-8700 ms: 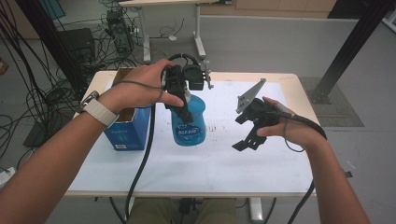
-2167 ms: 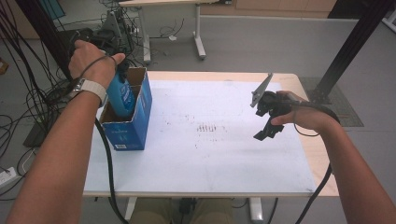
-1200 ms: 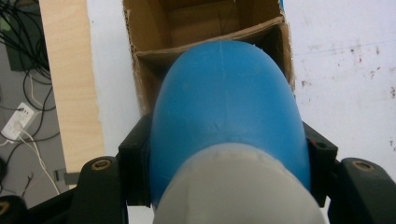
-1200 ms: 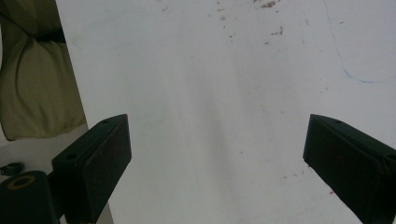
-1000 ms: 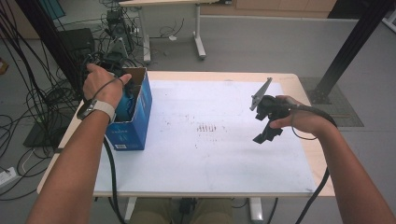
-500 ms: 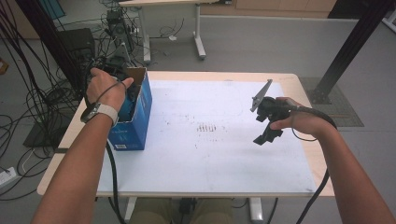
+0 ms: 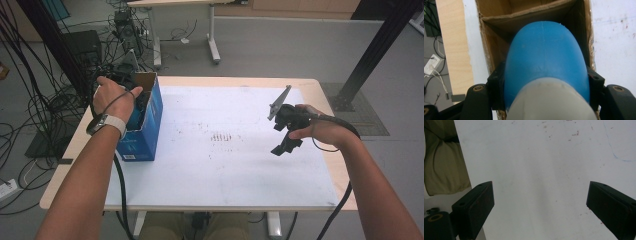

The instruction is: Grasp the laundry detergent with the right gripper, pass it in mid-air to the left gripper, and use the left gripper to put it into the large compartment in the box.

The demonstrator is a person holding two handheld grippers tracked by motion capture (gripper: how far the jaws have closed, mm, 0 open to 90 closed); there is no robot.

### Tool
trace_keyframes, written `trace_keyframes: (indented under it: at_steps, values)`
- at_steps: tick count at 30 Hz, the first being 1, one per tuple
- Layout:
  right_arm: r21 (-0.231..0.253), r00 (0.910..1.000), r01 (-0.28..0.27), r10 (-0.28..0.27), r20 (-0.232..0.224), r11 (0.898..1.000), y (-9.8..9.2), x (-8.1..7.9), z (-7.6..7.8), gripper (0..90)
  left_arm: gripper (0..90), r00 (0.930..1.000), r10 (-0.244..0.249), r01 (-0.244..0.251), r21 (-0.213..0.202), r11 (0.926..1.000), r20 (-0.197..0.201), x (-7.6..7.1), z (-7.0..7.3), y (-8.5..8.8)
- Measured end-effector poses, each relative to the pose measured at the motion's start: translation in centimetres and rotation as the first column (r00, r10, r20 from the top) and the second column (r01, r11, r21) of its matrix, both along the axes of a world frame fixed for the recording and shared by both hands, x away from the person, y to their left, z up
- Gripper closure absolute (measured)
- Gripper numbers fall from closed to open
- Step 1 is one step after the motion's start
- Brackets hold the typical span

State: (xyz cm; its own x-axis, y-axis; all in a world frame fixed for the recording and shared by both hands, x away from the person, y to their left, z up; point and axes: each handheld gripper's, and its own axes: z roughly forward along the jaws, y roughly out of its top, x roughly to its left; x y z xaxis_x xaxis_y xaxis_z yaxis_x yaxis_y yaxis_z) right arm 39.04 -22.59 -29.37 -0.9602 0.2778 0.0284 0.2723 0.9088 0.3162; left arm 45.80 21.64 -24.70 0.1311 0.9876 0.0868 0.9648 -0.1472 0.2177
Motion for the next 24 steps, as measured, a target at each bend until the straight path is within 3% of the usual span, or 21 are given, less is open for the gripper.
trace_keyframes:
  at_steps: [24]
  values:
    - [0.004,0.9999,0.005,-0.005,-0.009,1.000,-0.2,-0.2,-0.4,7.6,37.6,0.9995,-0.012,0.012,0.003,0.9999,-0.031,0.2,-2.1,0.0]
